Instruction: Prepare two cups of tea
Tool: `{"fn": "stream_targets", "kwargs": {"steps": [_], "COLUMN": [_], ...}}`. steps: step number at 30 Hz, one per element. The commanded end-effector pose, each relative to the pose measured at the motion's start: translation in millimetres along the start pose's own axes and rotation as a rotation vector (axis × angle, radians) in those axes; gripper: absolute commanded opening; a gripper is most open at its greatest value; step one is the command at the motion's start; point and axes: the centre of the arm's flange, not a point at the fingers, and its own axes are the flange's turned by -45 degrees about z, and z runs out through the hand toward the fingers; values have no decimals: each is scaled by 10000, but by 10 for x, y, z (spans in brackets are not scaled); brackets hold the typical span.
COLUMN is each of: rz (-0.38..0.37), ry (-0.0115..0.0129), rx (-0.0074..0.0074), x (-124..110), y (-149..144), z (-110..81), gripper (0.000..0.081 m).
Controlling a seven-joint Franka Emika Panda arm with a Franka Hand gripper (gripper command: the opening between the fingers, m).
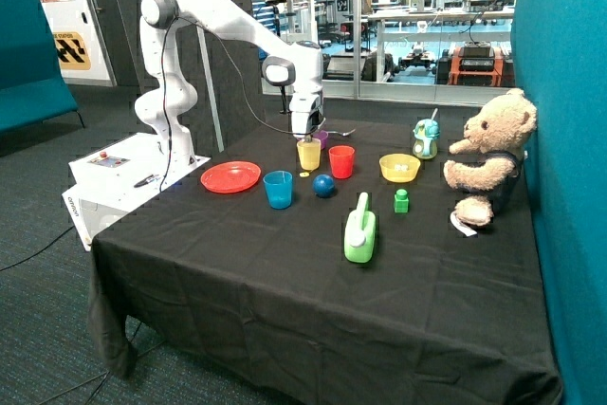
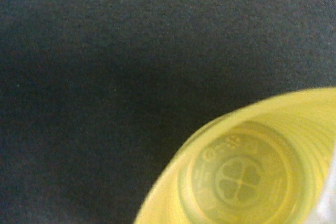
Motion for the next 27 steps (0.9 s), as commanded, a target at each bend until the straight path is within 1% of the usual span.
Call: {"fn": "stream_targets", "kwargs": {"steps": [1,27], "rz": [-22,25], "ry": [36,36], "rx": [22,22], "x": [-30,-42], "y": [-21,3], "z": [-13,-43], "gripper": [514,543]}}
